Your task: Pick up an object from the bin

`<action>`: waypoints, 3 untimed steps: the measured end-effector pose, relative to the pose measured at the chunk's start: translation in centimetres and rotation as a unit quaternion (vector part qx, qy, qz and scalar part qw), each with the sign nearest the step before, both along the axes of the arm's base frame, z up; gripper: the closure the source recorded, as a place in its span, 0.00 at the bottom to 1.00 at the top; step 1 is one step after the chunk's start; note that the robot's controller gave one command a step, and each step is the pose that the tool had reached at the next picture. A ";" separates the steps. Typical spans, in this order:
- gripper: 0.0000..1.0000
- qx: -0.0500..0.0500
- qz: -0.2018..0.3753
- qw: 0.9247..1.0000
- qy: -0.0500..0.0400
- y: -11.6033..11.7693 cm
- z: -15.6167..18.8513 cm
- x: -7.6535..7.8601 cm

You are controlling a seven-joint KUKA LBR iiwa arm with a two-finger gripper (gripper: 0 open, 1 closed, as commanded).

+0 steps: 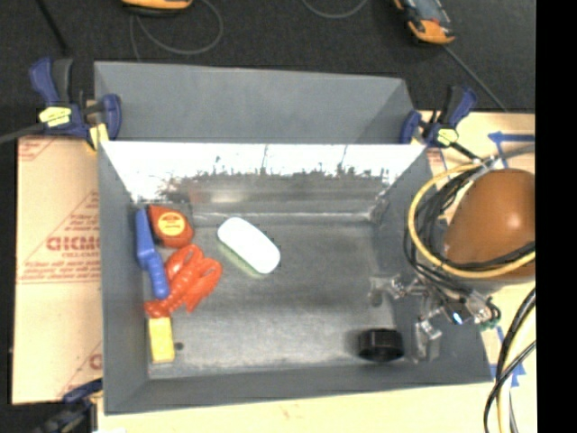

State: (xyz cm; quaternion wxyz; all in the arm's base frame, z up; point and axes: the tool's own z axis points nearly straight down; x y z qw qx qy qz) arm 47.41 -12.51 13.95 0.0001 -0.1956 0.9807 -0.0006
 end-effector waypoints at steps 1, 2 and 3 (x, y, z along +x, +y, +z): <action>0.00 -0.001 0.166 0.986 -0.003 1.6 -5.2 0.2; 1.00 -0.002 0.243 0.970 -0.004 1.6 -6.6 0.4; 1.00 -0.002 0.243 0.970 -0.004 1.6 -6.6 0.4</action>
Offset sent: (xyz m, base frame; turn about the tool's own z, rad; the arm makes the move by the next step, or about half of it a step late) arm 0.0001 0.0177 -0.0695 -0.4923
